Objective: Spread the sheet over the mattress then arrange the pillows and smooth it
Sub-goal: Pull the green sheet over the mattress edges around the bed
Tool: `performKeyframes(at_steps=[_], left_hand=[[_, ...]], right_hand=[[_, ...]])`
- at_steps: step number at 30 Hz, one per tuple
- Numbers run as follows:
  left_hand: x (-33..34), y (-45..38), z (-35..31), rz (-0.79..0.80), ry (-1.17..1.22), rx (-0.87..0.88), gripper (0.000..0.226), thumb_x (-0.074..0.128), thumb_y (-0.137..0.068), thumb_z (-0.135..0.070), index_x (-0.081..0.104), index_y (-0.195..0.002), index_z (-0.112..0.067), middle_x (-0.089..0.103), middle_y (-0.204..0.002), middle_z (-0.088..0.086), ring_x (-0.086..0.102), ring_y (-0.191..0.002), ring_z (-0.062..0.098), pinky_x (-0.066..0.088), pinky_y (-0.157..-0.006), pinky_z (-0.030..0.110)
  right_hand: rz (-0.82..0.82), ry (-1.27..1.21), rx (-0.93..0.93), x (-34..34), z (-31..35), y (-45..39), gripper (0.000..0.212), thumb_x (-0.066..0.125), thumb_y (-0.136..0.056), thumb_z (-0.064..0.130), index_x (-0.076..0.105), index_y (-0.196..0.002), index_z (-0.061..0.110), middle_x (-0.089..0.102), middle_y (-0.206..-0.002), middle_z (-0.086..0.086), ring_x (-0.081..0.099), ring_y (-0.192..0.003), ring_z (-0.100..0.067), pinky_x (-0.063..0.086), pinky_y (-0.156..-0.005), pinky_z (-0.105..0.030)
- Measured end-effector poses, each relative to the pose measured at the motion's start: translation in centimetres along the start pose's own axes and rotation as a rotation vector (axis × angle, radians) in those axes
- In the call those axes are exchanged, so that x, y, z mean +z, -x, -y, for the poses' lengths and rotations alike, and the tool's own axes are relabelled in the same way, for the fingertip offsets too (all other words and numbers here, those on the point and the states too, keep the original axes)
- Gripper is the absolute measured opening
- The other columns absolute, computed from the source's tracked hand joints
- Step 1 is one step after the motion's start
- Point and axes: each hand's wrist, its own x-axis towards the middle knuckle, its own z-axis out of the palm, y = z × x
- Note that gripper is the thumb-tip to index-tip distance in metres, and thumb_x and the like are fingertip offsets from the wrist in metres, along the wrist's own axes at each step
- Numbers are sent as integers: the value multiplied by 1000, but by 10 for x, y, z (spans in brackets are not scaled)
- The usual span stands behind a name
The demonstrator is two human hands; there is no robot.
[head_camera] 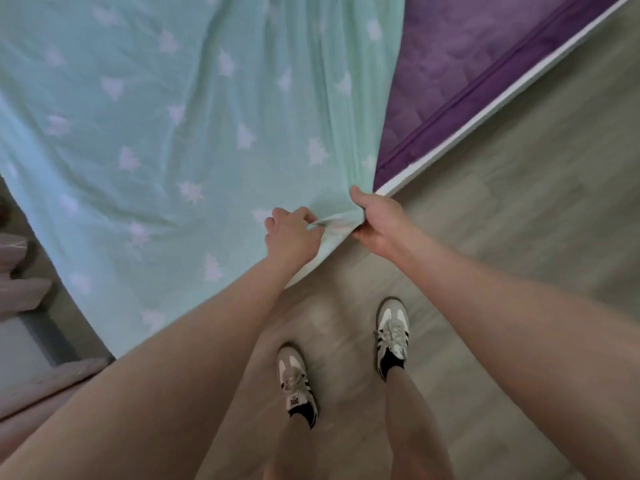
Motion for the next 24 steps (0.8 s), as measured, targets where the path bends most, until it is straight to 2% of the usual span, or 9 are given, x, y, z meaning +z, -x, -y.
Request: performKeyframes(at_steps=[2,4,8,10,12,16,19,21,24], left_hand=[[-3,10,-5,11,60,75,13,56,-90,-28,62,-97,-20,58,-114,14,55,-108,32,42,-87,32],[-6,25,-8,41,118,117,15,55,-92,-26,61,-98,-13,64,-109,12,61,-102,30,43,-80,29],[-18,54,-9,211,214,190,53,72,-76,-39,54,-114,-8,63,-109,6,63,-98,19,53,-85,38],[-29,49,-3,124,226,195,48,65,-67,-35,58,-109,-14,67,-102,6,67,-95,21,57,-83,43],[-51,52,0,-6,290,136,29,55,-74,-17,59,-103,-13,66,-93,0,64,-90,20,55,-78,37],[-93,62,11,-233,483,79,12,49,-90,-10,56,-99,-13,60,-86,-4,53,-73,10,43,-64,22],[-116,66,17,-236,579,12,11,52,-90,-18,58,-99,-15,62,-92,-1,54,-74,10,45,-66,25],[-128,66,20,-230,586,8,11,52,-90,-18,60,-98,-14,62,-89,-3,54,-73,11,45,-66,25],[-133,68,23,-174,551,16,16,54,-90,-20,62,-97,-8,62,-86,-1,55,-72,13,44,-67,27]], right_hand=[[4,8,-49,-12,-1,13,30,63,-94,15,63,-122,4,71,-119,-13,68,-110,-30,53,-97,-46],[20,25,-60,-21,-7,29,36,66,-92,20,64,-125,6,71,-121,-11,69,-106,-27,55,-94,-41],[229,17,-40,-6,-29,63,17,58,-96,17,68,-108,11,70,-102,-8,64,-90,-21,49,-92,-36],[312,33,-19,9,-33,75,25,54,-98,24,69,-113,10,68,-101,-3,61,-91,-16,44,-99,-35],[334,96,-16,20,-29,79,38,55,-97,32,66,-125,10,69,-108,1,63,-101,-14,46,-98,-36],[57,219,-95,38,-25,70,24,64,-91,17,65,-114,11,68,-112,-8,64,-106,-21,52,-93,-39],[18,232,-34,57,-31,65,60,72,-86,31,50,-136,7,50,-142,-11,52,-117,-23,44,-107,-44],[93,206,62,76,-35,67,72,69,-86,41,41,-145,10,45,-145,-12,49,-121,-27,40,-108,-46],[297,73,108,102,-34,73,37,54,-94,43,61,-117,14,61,-118,-11,63,-99,-26,49,-88,-40]])
